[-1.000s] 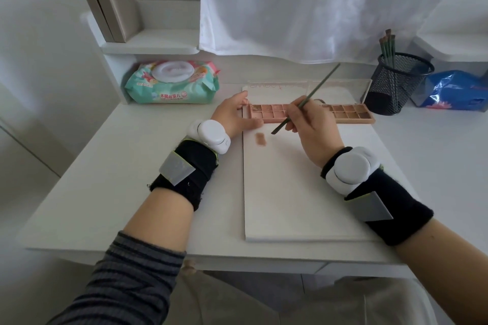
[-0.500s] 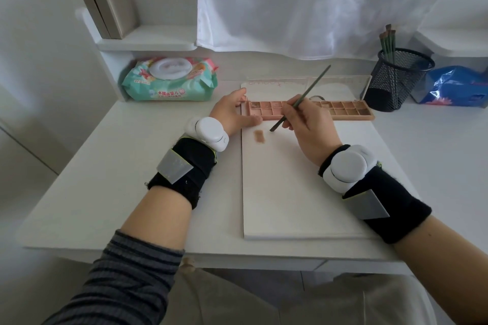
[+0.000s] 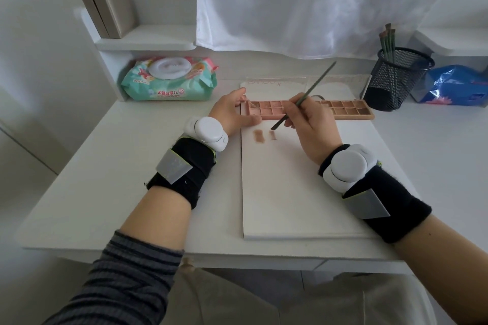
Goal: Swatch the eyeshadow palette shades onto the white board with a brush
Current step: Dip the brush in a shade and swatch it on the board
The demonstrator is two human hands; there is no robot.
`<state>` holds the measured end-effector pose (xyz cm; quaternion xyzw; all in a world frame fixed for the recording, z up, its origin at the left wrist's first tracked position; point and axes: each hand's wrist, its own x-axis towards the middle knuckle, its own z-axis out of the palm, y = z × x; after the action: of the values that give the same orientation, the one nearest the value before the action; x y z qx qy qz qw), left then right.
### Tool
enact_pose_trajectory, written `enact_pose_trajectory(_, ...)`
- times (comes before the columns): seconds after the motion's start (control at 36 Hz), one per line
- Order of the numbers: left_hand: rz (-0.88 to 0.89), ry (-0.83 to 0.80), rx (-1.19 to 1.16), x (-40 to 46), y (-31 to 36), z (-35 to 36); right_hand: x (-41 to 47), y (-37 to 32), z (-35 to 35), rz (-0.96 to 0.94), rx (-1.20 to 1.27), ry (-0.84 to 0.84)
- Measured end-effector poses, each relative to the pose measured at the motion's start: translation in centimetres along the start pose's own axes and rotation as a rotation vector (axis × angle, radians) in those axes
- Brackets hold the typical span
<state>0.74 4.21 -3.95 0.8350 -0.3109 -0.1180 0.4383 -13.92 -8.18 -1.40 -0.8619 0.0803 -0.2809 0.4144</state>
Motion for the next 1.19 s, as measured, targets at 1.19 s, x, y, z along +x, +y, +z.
enact_pose_trajectory(1.19,-0.005,0.029,-0.033,-0.5,0.47,0.05,0.05,0.37,0.09,-0.008,-0.036,-0.037)
